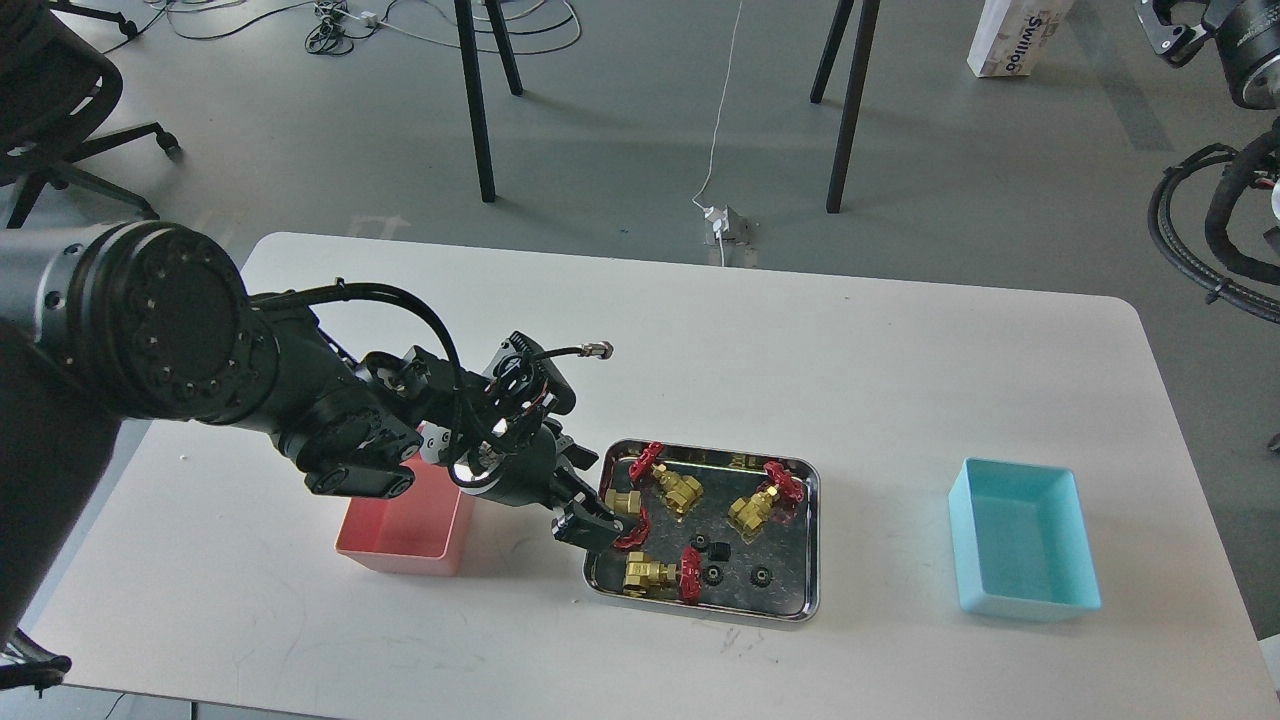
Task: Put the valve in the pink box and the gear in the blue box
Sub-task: 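Close the left gripper on the red-handled brass valve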
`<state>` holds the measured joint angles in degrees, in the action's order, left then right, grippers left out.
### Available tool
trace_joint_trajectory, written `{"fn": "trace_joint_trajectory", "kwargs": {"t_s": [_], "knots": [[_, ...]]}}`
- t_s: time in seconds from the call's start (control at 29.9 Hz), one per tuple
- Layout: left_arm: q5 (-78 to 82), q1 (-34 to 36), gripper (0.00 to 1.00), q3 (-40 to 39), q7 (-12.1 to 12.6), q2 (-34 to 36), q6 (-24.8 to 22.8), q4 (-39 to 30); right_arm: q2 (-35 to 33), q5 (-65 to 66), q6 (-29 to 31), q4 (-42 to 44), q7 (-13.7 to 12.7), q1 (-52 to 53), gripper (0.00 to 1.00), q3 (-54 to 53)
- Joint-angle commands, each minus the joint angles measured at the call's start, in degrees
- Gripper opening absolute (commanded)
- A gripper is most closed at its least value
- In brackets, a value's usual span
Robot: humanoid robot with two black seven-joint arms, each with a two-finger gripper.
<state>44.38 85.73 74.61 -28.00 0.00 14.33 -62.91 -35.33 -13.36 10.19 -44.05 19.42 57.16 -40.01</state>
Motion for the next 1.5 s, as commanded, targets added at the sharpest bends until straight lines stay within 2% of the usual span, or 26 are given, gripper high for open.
{"fn": "trace_joint_trajectory", "kwargs": {"t_s": [0.0,0.3,0.43,0.87,1.0,1.47], "knots": [[0.0,-1.1,0.87,-0.2,0.0,0.0,0.0,1.3,-0.1,0.0,0.0,0.0,0.0,-0.5,1.00,-0.2],[0.3,-2.2,0.66,-0.3,0.0,0.0,0.6,1.3,-0.1,0.0,0.1,0.0,0.0,-1.3,1.00,-0.2],[0.3,-2.8,0.61,-0.2,0.0,0.0,2.6,1.4,-0.1,0.0,0.1,0.1,0.0,-1.8,1.00,-0.2],[0.4,-4.0,0.45,-0.4,0.0,0.0,4.2,1.4,-0.1,0.0,0.1,0.1,0.0,-2.5,1.00,-0.2],[0.4,-4.0,0.36,-0.5,0.0,0.0,4.2,1.4,-0.1,0.0,0.0,0.1,0.0,-2.6,1.00,-0.2],[0.4,-3.9,0.25,-0.7,0.0,0.0,5.4,1.4,-0.1,0.0,-0.1,0.1,0.0,-3.1,1.00,-0.3]]}}
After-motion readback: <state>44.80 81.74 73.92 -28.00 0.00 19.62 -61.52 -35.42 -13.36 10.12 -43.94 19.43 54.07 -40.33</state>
